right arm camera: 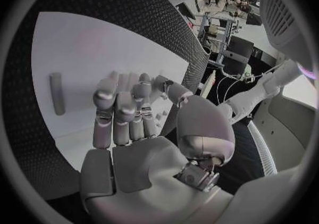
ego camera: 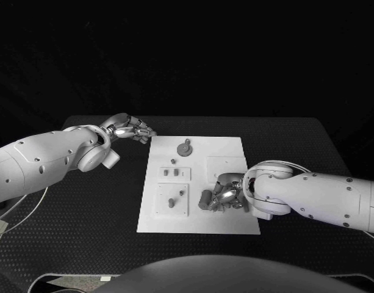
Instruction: Assemble the parts on the task board
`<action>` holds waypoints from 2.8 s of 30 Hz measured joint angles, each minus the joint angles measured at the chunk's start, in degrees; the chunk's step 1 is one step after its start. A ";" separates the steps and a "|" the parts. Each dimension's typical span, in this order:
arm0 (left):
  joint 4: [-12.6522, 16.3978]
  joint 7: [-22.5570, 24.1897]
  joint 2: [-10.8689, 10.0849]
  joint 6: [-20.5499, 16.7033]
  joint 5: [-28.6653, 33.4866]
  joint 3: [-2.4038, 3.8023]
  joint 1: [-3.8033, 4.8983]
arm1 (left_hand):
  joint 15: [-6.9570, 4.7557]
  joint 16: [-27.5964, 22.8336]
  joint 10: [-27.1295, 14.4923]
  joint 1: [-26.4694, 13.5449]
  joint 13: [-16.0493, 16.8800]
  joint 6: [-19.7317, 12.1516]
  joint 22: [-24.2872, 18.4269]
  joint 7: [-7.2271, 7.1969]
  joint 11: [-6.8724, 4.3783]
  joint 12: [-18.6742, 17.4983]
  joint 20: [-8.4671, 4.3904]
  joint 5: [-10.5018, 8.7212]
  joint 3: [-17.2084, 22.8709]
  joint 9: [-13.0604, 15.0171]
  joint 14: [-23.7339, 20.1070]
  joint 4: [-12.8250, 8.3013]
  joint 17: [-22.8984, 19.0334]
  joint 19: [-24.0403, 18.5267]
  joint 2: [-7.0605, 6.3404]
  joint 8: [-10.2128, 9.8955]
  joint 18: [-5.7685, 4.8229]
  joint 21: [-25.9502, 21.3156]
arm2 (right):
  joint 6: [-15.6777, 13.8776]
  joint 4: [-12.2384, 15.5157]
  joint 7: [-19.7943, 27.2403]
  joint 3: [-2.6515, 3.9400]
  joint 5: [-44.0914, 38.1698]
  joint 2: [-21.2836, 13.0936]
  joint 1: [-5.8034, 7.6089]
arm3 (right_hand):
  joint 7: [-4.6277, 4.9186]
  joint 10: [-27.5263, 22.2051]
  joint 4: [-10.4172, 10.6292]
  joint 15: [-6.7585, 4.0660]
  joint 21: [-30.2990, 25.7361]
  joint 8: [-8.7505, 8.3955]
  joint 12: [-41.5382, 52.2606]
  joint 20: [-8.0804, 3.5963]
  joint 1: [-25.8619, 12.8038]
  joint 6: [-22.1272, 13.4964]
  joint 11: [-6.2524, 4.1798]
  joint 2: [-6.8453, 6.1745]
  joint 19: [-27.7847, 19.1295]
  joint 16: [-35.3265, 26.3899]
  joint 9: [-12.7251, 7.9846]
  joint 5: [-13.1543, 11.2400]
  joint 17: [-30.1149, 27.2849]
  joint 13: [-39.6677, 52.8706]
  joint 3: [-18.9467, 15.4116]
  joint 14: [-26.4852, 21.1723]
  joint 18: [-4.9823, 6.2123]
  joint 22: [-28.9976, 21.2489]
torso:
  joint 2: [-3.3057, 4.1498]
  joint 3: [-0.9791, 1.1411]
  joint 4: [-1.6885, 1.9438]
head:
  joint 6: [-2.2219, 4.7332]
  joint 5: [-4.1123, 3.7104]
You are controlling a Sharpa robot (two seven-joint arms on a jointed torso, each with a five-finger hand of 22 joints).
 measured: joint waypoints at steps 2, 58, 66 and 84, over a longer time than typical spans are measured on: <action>0.00 0.00 0.02 0.07 0.00 0.00 0.00 | 0.00 0.00 0.00 0.00 0.00 0.00 0.00 0.00 0.00 0.00 0.00 0.00 0.00 0.00 0.00 0.00 0.00 0.00 0.00 0.00 -0.01 0.00 | -0.15 -0.07 -0.19 0.00 0.00 0.01 0.00 | -0.12 0.21 0.84 -0.05 0.31 0.00 0.00 -0.02 -1.07 0.33 -0.20 -0.14 0.02 0.08 0.00 0.00 0.28 0.00 -0.15 0.37 0.16 0.00 | -0.02 -0.01 -0.01 | 0.00 -0.03; 0.02 -0.21 -0.22 1.17 0.00 -0.01 0.00 | 0.00 0.00 0.00 0.00 -0.09 0.00 -0.13 0.00 0.00 0.00 0.00 0.00 -0.16 0.00 0.00 -0.16 0.08 0.00 0.00 0.00 0.06 -0.01 | 0.23 0.23 -2.43 0.01 -17.93 1.37 -0.75 | -0.88 1.83 4.73 -0.85 1.49 -0.69 -0.01 -1.67 -11.86 1.88 -1.02 -0.09 0.79 2.23 1.10 -0.23 5.74 1.02 -7.87 2.27 0.39 -0.02 | -0.10 -0.02 0.04 | -0.01 -0.39; 0.02 -0.26 -0.23 1.22 0.00 0.01 0.00 | 0.00 0.00 0.00 0.00 -0.09 0.00 -0.14 0.00 0.00 0.00 0.09 0.00 -0.16 0.00 0.00 -0.16 0.07 -0.09 0.00 0.00 0.85 -0.02 | 0.50 -0.07 -2.51 -0.02 -18.04 1.03 -0.80 | -1.05 1.92 0.89 -0.96 1.77 -1.00 -0.23 -1.68 -11.43 2.07 -0.93 1.83 0.78 2.23 1.10 -0.24 5.99 1.27 -8.52 2.39 0.39 -0.02 | -0.10 -0.01 0.01 | -0.01 -0.32; 0.01 -0.34 -0.25 1.26 0.00 0.00 0.00 | 0.00 0.00 0.00 -0.19 -0.14 0.00 -0.14 0.00 0.00 0.00 0.09 0.00 -0.31 0.00 0.00 -0.31 0.12 -0.09 0.19 0.00 0.84 -0.02 | 1.34 0.04 -2.12 0.01 -14.64 -0.21 -0.79 | -0.95 1.95 -3.58 -0.96 1.85 -1.34 -0.67 -1.75 -11.34 2.34 -0.90 3.88 0.69 2.23 1.15 -0.23 5.52 1.48 -8.74 2.57 0.39 -0.02 | -0.11 0.01 -0.01 | -0.01 -0.36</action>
